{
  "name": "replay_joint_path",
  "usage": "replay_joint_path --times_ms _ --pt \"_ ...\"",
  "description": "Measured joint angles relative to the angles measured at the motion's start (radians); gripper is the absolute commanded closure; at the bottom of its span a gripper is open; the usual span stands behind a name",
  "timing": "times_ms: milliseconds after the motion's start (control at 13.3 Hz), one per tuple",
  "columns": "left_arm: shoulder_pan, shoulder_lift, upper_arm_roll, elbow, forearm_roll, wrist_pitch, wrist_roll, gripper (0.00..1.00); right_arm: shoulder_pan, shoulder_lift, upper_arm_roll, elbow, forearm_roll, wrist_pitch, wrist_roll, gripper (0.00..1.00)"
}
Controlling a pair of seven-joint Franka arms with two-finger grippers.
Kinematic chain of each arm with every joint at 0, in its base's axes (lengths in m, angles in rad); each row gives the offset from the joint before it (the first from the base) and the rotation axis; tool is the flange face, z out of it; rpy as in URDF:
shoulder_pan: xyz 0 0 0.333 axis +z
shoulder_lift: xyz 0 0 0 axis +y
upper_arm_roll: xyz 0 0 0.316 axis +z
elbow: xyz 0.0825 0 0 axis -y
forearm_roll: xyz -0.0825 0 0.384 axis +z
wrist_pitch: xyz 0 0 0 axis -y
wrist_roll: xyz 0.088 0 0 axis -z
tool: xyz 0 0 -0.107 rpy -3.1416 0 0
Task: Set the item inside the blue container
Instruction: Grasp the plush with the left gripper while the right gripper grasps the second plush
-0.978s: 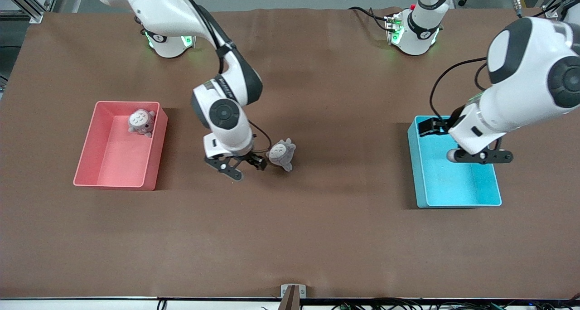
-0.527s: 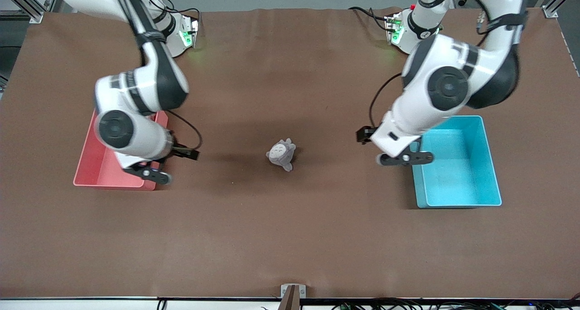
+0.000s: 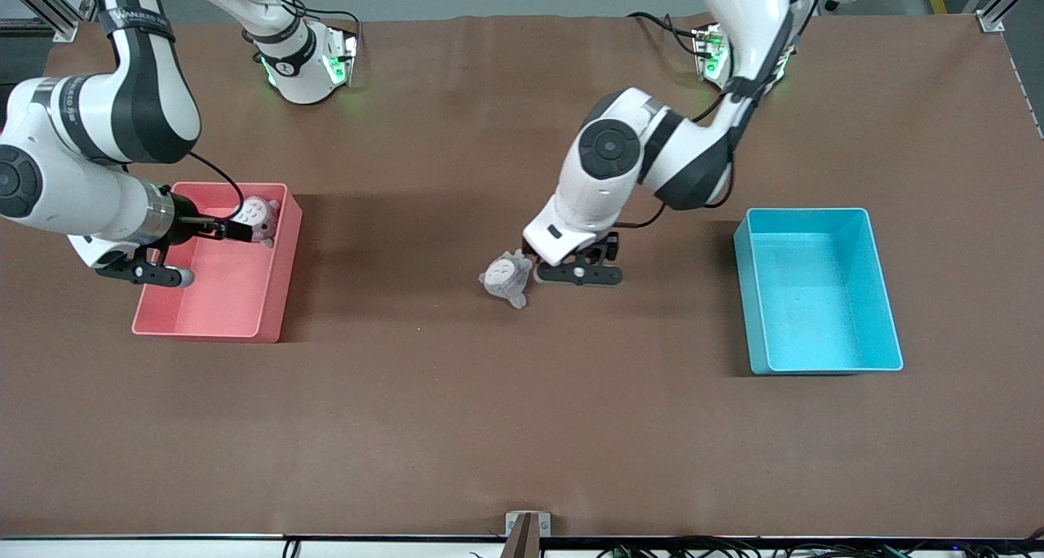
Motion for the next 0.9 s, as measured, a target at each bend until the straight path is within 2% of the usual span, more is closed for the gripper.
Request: replay_joint_path --times_ms 301,451,677,903 --pt "-0.069 0.112 0.000 0.000 0.000 0.172 -0.001 0.00 -0.055 -0.013 0.000 -0.104 -0.008 0.102 -0.080 0.00" --pt "-0.086 0.157 0.000 0.001 0.000 0.250 -0.004 0.00 -0.070 -0.022 0.000 -0.186 -0.008 0.195 -0.095 0.00" --pt "-0.087 0.181 0.002 0.004 0.000 0.271 -0.004 0.00 -0.081 -0.033 0.001 -0.324 -0.009 0.351 -0.096 0.00" --pt "-0.095 0.214 0.002 0.004 0.000 0.327 -0.004 0.00 -0.098 -0.035 0.001 -0.381 -0.029 0.419 -0.097 0.00"
